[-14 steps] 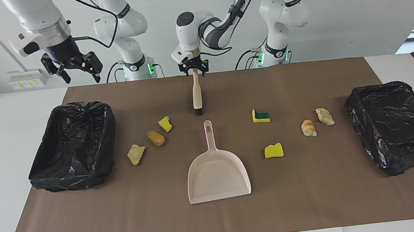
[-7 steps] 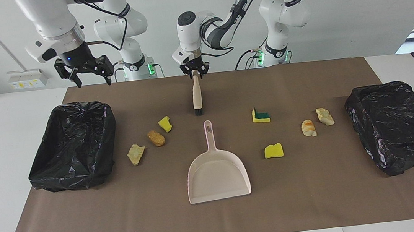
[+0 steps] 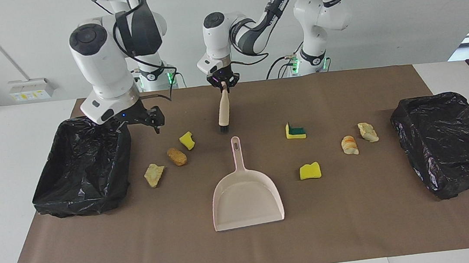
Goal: Sweep and dump trash in bin
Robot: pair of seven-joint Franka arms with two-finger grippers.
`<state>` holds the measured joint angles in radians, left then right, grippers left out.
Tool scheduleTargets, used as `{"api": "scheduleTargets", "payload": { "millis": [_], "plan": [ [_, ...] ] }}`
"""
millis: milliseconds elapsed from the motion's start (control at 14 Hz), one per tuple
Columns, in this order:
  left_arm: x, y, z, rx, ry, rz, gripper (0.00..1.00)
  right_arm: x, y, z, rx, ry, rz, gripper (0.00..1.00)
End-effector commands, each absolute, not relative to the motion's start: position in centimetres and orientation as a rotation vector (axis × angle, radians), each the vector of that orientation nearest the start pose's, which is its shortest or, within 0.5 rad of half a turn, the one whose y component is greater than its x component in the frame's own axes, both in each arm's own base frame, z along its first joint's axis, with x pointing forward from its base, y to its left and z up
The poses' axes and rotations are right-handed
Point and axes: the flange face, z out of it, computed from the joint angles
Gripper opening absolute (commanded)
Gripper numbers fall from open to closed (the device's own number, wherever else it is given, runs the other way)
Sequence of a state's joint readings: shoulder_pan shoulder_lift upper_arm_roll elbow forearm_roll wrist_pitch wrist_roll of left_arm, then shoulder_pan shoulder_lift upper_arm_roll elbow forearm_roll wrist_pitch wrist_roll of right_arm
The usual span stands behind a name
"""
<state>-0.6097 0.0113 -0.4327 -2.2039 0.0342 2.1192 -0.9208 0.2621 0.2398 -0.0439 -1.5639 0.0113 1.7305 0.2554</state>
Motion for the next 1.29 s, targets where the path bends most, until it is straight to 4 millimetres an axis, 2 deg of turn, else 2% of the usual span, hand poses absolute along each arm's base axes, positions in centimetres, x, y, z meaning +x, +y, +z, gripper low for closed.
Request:
{"api": "scheduleTargets", "payload": {
  "millis": [0, 143, 358, 573, 716, 860, 1003, 1218],
  "plan": [
    [28.6, -41.6, 37.7, -2.986, 0.154, 0.062, 0.00, 62.1, 15.1, 49.0, -3.095, 0.101, 0.100, 1.00],
    [29.6, -38.9, 36.6, -2.944, 0.169, 0.106, 0.00, 61.9, 18.0, 47.5, -3.103, 0.064, 0.115, 1.00],
    [32.0, -34.8, 35.2, -2.906, 0.174, 0.184, 0.00, 61.7, 22.4, 45.2, -3.100, 0.158, 0.091, 1.00],
    [35.7, -30.2, 34.2, -2.902, 0.137, 0.257, 0.00, 60.8, 23.5, 43.1, -3.083, 0.136, 0.057, 1.00],
    [38.2, -27.5, 34.2, -2.911, 0.120, 0.263, 0.00, 60.9, 24.4, 42.7, -3.045, 0.144, 0.034, 1.00],
    [40.7, -24.0, 34.4, -2.914, 0.183, 0.280, 0.00, 60.1, 26.3, 42.1, -3.038, 0.132, 0.065, 1.00],
    [43.1, -20.6, 35.1, -2.936, 0.198, 0.283, 0.00, 59.2, 29.2, 40.7, -3.048, 0.097, 0.087, 1.00],
    [46.1, -18.1, 39.0, -2.965, 0.198, 0.235, 0.00, 58.9, 32.3, 38.2, -3.076, 0.019, 0.091, 1.00]
  ]
}}
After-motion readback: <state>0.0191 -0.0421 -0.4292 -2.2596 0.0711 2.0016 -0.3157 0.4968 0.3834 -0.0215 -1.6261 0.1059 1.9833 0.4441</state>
